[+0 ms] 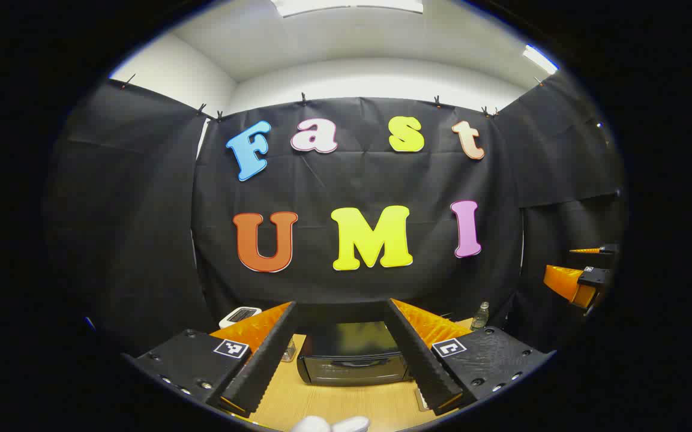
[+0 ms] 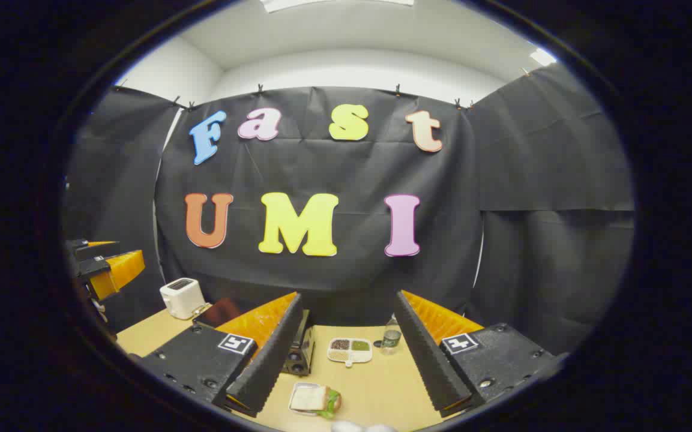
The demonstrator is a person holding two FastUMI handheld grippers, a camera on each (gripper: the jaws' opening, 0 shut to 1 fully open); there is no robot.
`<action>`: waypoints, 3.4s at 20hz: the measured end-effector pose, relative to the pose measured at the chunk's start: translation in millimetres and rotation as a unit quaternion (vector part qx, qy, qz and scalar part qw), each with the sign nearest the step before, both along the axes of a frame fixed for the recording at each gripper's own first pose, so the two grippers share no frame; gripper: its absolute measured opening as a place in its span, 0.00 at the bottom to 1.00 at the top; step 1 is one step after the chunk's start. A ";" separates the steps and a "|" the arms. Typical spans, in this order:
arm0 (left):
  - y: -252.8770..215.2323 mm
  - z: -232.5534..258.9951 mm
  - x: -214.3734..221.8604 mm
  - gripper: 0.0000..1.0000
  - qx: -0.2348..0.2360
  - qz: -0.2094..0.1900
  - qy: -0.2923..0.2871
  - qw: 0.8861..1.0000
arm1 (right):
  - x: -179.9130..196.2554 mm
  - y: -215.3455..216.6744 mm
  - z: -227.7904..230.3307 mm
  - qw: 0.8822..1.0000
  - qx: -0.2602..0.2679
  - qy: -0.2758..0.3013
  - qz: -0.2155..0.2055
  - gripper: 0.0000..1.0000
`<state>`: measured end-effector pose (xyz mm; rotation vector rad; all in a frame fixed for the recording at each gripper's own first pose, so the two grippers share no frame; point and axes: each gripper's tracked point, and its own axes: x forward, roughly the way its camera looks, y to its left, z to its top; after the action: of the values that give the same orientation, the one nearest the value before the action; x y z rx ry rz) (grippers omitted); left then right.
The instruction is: Open the electric oven with the left hand, put the food in, and close the electric oven.
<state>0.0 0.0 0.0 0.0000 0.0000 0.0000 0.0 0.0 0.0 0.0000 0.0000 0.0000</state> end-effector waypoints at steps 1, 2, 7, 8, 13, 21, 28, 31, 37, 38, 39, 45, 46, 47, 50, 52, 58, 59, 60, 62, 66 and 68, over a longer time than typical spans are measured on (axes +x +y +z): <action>-2.6 -1.6 0.7 0.95 0.003 0.001 0.000 1.000 | -0.2 -2.6 -1.1 1.000 0.003 0.002 0.000 0.97; -4.9 -4.6 2.3 0.95 0.006 0.000 0.003 1.000 | 1.7 -5.8 -4.2 1.000 0.004 0.005 0.000 0.97; -12.2 -10.9 7.7 0.95 0.010 0.002 0.006 1.000 | 5.8 -13.7 -3.6 1.000 -0.002 -0.004 0.000 0.97; -13.1 -10.4 8.0 0.95 0.011 0.003 0.003 1.000 | 8.1 -13.9 -3.1 1.000 -0.003 -0.007 0.001 0.97; -16.9 -12.5 13.5 0.95 0.011 0.005 -0.001 1.000 | 10.9 -15.3 -8.3 1.000 0.000 -0.003 0.003 0.97; -32.0 -66.4 38.3 0.95 0.005 -0.006 0.013 1.000 | 3.2 -29.5 2.2 1.000 -0.010 -0.026 0.008 0.97; -48.0 -156.0 87.6 0.95 -0.003 -0.015 0.044 0.999 | -14.9 -69.5 -10.8 0.999 -0.029 -0.009 -0.015 0.97; -49.5 -196.8 111.8 0.95 -0.018 -0.009 0.078 0.997 | -21.7 -85.5 -19.2 0.998 -0.049 0.014 -0.035 0.97; -45.0 -250.2 162.2 0.95 -0.021 -0.005 0.118 0.993 | -22.1 -99.9 -37.3 0.995 -0.049 0.053 -0.067 0.97; -45.3 -255.5 167.2 0.95 -0.016 -0.007 0.121 0.993 | -20.7 -100.2 -39.4 0.995 -0.048 0.056 -0.070 0.97; -44.0 -262.6 171.0 0.95 -0.015 -0.006 0.128 0.992 | -19.3 -99.6 -40.3 0.994 -0.050 0.060 -0.073 0.97; -42.9 -277.6 174.3 0.90 -0.012 -0.010 0.143 0.990 | -15.2 -89.0 -41.5 0.994 -0.055 0.062 -0.069 0.98; -42.5 -278.0 170.5 0.98 -0.013 -0.012 0.142 0.990 | -13.8 -85.7 -41.6 0.994 -0.055 0.062 -0.067 1.00; -42.6 -277.6 166.4 0.98 -0.014 -0.015 0.141 0.990 | -11.3 -84.2 -42.1 0.994 -0.055 0.062 -0.065 1.00; -42.0 -278.4 148.7 0.99 -0.010 -0.020 0.141 0.990 | -11.6 -78.9 -42.6 0.996 -0.048 0.056 -0.055 1.00; -41.5 -280.3 137.9 0.98 -0.007 -0.022 0.142 0.990 | -11.2 -74.8 -45.0 0.996 -0.047 0.055 -0.050 1.00; -41.1 -286.4 116.2 0.98 -0.007 -0.020 0.150 0.988 | -18.1 -71.1 -56.4 0.996 -0.046 0.062 -0.039 1.00; -40.6 -287.2 112.7 0.98 -0.006 -0.020 0.150 0.988 | -20.0 -70.6 -57.2 0.996 -0.047 0.063 -0.038 1.00; -40.1 -288.6 109.7 0.98 -0.006 -0.020 0.152 0.988 | -22.1 -71.9 -59.4 0.996 -0.047 0.065 -0.038 1.00; -40.0 -291.7 103.3 0.98 -0.005 -0.019 0.154 0.988 | -25.4 -72.8 -62.8 0.996 -0.046 0.067 -0.037 1.00; -39.6 -300.0 88.7 0.98 -0.003 -0.019 0.160 0.987 | -31.1 -73.3 -72.8 0.996 -0.043 0.076 -0.035 1.00; -39.7 -304.8 80.2 0.98 -0.001 -0.022 0.164 0.986 | -33.6 -72.4 -77.4 0.995 -0.042 0.080 -0.034 1.00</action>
<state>80.2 -39.7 -304.8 -0.0014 0.3302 -0.0439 -33.6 -72.4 -77.4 -0.0832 0.1607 -0.0687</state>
